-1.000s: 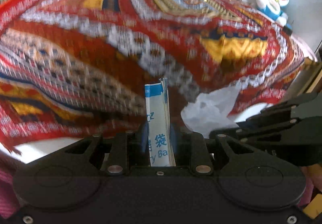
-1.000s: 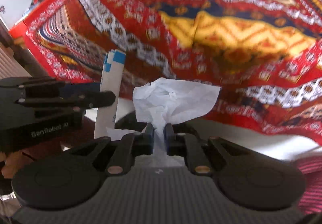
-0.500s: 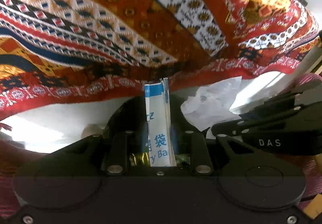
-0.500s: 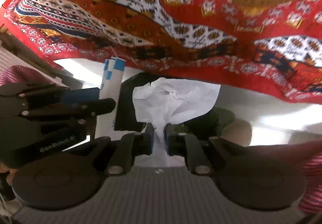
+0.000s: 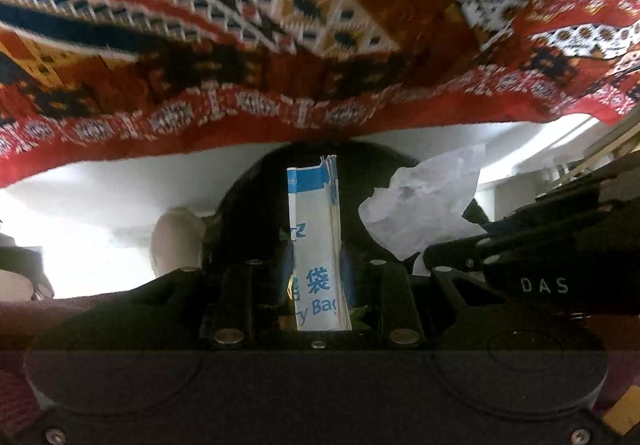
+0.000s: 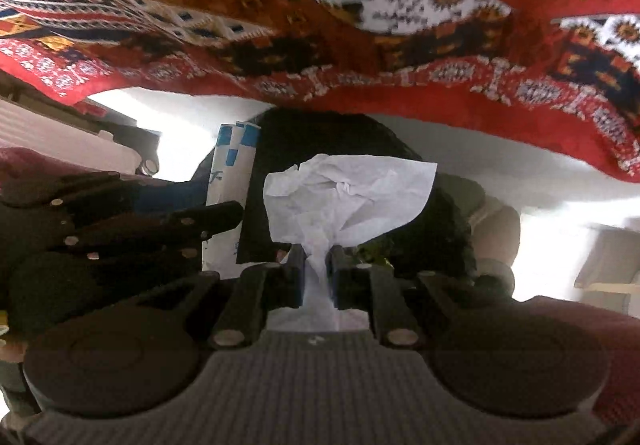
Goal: Collect trash
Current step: 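Lower both held items into the black bag and open both grippers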
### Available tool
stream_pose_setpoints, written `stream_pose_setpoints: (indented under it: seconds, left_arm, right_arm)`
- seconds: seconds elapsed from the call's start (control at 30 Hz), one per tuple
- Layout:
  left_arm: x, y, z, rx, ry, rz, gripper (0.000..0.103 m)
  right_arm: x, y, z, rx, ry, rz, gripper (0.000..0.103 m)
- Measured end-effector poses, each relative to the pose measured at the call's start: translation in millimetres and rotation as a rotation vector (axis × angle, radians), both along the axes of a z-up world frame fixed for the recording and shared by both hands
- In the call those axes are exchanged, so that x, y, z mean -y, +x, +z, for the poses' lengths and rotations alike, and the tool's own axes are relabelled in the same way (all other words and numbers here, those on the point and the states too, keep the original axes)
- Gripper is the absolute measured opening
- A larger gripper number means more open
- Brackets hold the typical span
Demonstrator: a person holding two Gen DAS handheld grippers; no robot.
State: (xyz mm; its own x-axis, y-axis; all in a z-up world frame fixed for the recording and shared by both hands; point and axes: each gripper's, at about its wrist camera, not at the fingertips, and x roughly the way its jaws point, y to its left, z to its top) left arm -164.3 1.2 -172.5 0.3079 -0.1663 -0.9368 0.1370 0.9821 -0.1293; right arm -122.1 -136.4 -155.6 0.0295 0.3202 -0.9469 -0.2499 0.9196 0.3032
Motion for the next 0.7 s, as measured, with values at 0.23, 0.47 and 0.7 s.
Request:
stream_pose_setpoints:
  seconds: [0.23,0.47,0.7]
  left_arm:
    - [1,1,-17,-0.046,-0.003,0.002,0.026]
    - [2,6,-30,-0.078,-0.003,0.013,0.028]
    - [2,7,-35,-0.092,0.003,0.023,0.034]
  right_arm:
    - [-1,-1,-18,-0.029,-0.025,-0.014,0.024]
    - [0,-3,-32,-0.061,-0.032,-0.037,0.024]
    - [-4,-3,-35,-0.062,-0.025,-0.037,0.044]
